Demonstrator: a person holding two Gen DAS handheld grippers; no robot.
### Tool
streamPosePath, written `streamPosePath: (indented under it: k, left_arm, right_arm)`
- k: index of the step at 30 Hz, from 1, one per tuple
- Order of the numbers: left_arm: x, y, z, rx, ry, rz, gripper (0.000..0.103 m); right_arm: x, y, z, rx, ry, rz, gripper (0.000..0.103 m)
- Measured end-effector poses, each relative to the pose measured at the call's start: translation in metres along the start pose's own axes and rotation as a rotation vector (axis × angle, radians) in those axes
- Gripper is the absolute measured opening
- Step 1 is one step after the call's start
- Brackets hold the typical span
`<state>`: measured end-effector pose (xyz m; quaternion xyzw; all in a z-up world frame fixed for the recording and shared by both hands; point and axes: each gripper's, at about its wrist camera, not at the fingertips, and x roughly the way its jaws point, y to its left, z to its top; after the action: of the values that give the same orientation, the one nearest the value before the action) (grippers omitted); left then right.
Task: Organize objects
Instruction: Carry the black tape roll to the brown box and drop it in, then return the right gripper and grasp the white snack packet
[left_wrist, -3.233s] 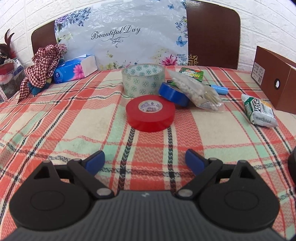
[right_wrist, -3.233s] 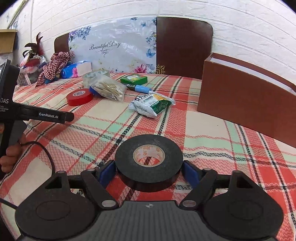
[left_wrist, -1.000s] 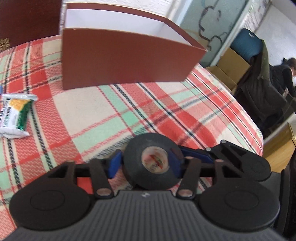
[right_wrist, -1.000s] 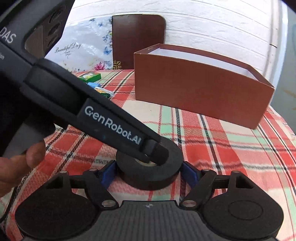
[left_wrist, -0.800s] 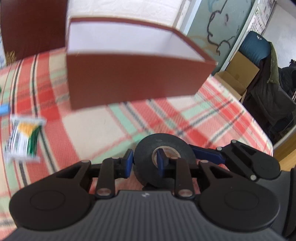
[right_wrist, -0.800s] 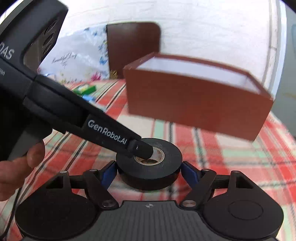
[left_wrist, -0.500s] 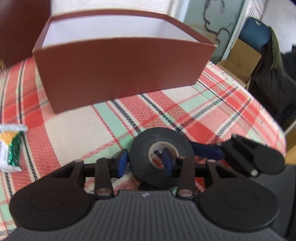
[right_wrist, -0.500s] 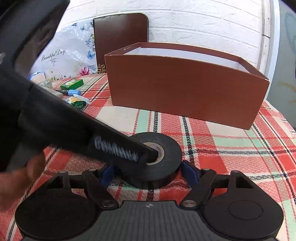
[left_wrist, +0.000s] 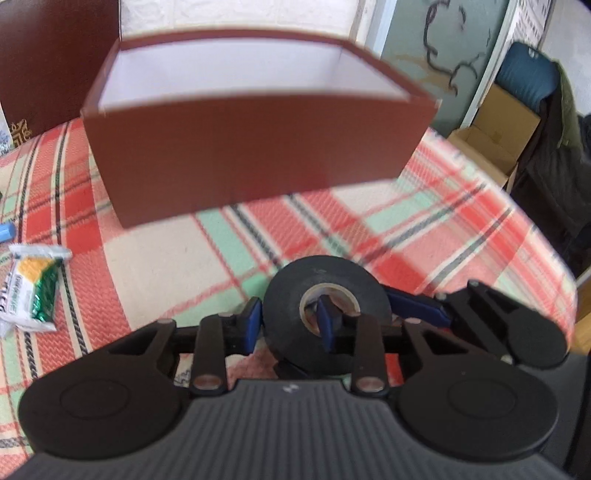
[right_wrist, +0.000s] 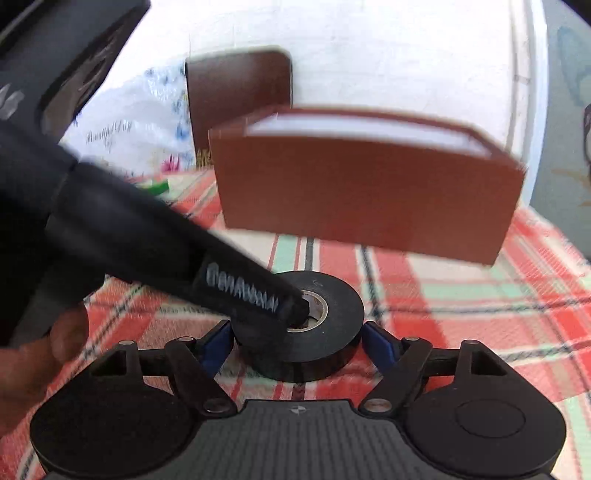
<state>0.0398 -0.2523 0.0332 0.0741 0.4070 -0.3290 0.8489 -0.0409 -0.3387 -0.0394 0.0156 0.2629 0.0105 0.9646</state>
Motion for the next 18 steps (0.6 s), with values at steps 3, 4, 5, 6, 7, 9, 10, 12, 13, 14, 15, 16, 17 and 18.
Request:
streamPosePath:
  k: [3, 4, 5, 6, 7, 9, 10, 12, 13, 14, 15, 16, 17, 18]
  left_arm:
    - [-0.029, -0.006, 0.024, 0.04, -0.104, -0.021, 0.032]
    - [-0.036, -0.008, 0.035, 0.049, -0.145, -0.016, 0.032]
    - [-0.043, -0.01, 0.047, 0.058, -0.186, -0.01, 0.032]
    - [-0.046, -0.013, 0.061, 0.069, -0.223, -0.003, 0.032]
    - [-0.047, -0.014, 0.075, 0.08, -0.249, 0.005, 0.032]
    - [-0.041, -0.015, 0.105, 0.082, -0.278, 0.016, 0.032]
    - [-0.036, -0.014, 0.118, 0.081, -0.285, 0.02, 0.032]
    - [-0.018, -0.011, 0.139, 0.07, -0.278, 0.028, 0.032]
    - [-0.007, -0.008, 0.147, 0.061, -0.265, 0.027, 0.032]
    - [0.006, -0.008, 0.152, 0.05, -0.252, 0.031, 0.031]
    - [0.017, -0.007, 0.155, 0.042, -0.242, 0.04, 0.031]
    - [0.026, -0.006, 0.157, 0.037, -0.233, 0.046, 0.031]
    - [0.035, -0.006, 0.156, 0.035, -0.226, 0.052, 0.031]
    - [0.041, -0.006, 0.156, 0.037, -0.22, 0.066, 0.032]
  right_arm:
    - [-0.018, -0.004, 0.019, -0.014, -0.129, -0.029, 0.076]
    - [-0.02, -0.007, 0.029, -0.017, -0.17, -0.037, 0.076]
    - [-0.021, -0.01, 0.04, -0.02, -0.216, -0.047, 0.076]
    - [-0.02, -0.014, 0.051, -0.029, -0.259, -0.062, 0.076]
    - [-0.016, -0.017, 0.062, -0.049, -0.294, -0.081, 0.076]
    - [-0.004, -0.025, 0.084, -0.072, -0.338, -0.113, 0.076]
    - [0.005, -0.03, 0.092, -0.078, -0.353, -0.125, 0.076]
    - [0.026, -0.042, 0.107, -0.084, -0.335, -0.14, 0.076]
    - [0.038, -0.048, 0.112, -0.078, -0.315, -0.147, 0.076]
    - [0.05, -0.053, 0.115, -0.07, -0.29, -0.151, 0.076]
    - [0.063, -0.057, 0.118, -0.067, -0.26, -0.155, 0.076]
    - [0.075, -0.061, 0.119, -0.061, -0.234, -0.168, 0.076]
    - [0.085, -0.062, 0.118, -0.057, -0.223, -0.186, 0.074]
    - [0.091, -0.063, 0.116, -0.051, -0.228, -0.2, 0.074]
